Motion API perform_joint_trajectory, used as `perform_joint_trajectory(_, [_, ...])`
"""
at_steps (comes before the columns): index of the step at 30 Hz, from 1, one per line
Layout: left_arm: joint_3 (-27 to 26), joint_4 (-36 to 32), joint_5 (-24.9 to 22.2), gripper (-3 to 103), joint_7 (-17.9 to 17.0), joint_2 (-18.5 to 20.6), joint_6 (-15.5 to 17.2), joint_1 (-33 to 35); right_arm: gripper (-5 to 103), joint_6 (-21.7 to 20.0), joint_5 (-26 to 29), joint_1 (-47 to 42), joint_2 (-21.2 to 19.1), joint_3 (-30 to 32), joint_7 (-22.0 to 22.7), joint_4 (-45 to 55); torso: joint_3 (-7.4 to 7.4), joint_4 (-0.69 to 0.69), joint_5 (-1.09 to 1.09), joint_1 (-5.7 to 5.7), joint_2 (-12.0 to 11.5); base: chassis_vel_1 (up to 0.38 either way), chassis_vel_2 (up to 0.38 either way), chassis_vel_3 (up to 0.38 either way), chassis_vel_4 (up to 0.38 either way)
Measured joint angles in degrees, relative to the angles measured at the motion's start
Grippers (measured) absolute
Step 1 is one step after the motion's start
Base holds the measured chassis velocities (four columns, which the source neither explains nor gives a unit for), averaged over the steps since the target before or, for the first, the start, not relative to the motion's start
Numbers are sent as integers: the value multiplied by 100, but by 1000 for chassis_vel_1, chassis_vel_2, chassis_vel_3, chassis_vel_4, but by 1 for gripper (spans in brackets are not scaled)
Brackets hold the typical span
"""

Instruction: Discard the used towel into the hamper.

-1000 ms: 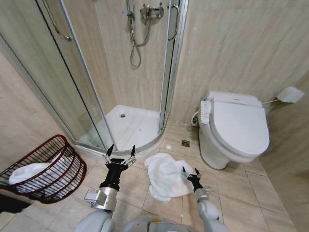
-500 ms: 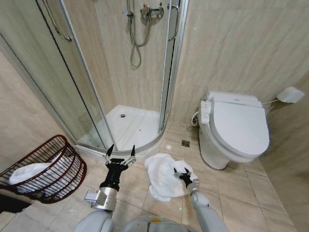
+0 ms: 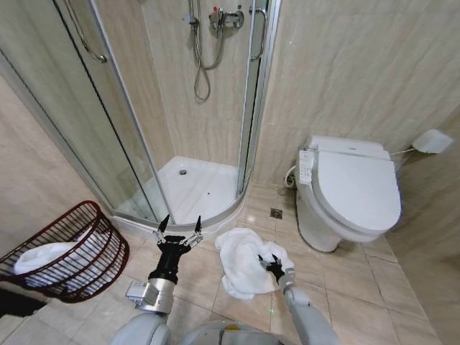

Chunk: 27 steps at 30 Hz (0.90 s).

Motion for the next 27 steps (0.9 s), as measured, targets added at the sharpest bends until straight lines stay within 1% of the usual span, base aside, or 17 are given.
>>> perform_joint_trajectory(2, [0, 0, 0, 100, 0, 0, 0, 0, 59, 100, -56, -11, -1, 19, 8, -30, 1, 0, 0, 1, 1, 0, 0, 0, 0])
perform_joint_trajectory(3, [0, 0, 0, 100, 0, 0, 0, 0, 59, 100, -56, -11, -1, 19, 8, -30, 1, 0, 0, 1, 1, 0, 0, 0, 0])
perform_joint_trajectory(6, [0, 0, 0, 100, 0, 0, 0, 0, 43, 325, -185, 5, 16, 106, 8, -159, 2, 0, 0, 1, 3, 0, 0, 0, 0])
perform_joint_trajectory(8, [0, 0, 0, 100, 0, 0, 0, 0, 43, 405, -198, 16, 27, 129, 0, -204, 2, 0, 0, 1, 4, 0, 0, 0, 0])
perform_joint_trajectory(9, [0, 0, 0, 100, 0, 0, 0, 0, 32, 494, -207, 29, 40, 154, -22, -253, 3, 0, 0, 1, 4, 0, 0, 0, 0])
perform_joint_trajectory(10, [0, 0, 0, 100, 0, 0, 0, 0, 32, 593, -223, 37, 57, 185, -61, -310, 3, 0, 0, 2, 4, 0, 0, 0, 0])
perform_joint_trajectory(11, [0, 0, 0, 100, 0, 0, 0, 0, 27, 672, -270, 37, 73, 214, -80, -350, 3, 0, 0, 2, 5, 0, 0, 0, 0])
perform_joint_trajectory(12, [0, 0, 0, 100, 0, 0, 0, 0, 27, 672, -270, 37, 73, 214, -80, -350, 3, 0, 0, 2, 5, 0, 0, 0, 0])
perform_joint_trajectory(14, [0, 0, 0, 100, 0, 0, 0, 0, 21, 829, -347, 47, 96, 262, -90, -451, 4, 0, 0, 2, 5, 0, 0, 0, 0])
perform_joint_trajectory(15, [0, 0, 0, 100, 0, 0, 0, 0, 18, 1012, -453, 76, 120, 327, -96, -591, 4, 0, 0, 2, 5, 0, 0, 0, 0])
perform_joint_trajectory(16, [0, 0, 0, 100, 0, 0, 0, 0, 18, 1012, -453, 76, 120, 327, -96, -591, 4, 0, 0, 2, 5, 0, 0, 0, 0])
perform_joint_trajectory(17, [0, 0, 0, 100, 0, 0, 0, 0, 14, 1119, -546, 101, 131, 385, -99, -690, 4, 1, 1, 2, 6, 0, 0, 0, 0])
perform_joint_trajectory(19, [0, 0, 0, 100, 0, 0, 0, 0, 14, 1340, -945, 154, 152, 598, -103, -883, 4, 1, 0, 2, 6, 0, 0, 0, 0])
perform_joint_trajectory(20, [0, 0, 0, 100, 0, 0, 0, 0, 14, 1340, -945, 154, 152, 598, -103, -883, 4, 1, 0, 2, 6, 0, 0, 0, 0])
perform_joint_trajectory(22, [0, 0, 0, 100, 0, 0, 0, 0, 14, 1578, -1504, 194, 156, 876, -101, -1007, 5, 1, 1, 2, 7, 0, 0, 0, 0])
perform_joint_trajectory(27, [0, 0, 0, 100, 0, 0, 0, 0, 14, 1600, -1549, 65, 131, 943, -162, -686, 6, -2, 0, 3, 7, 0, 0, 0, 0])
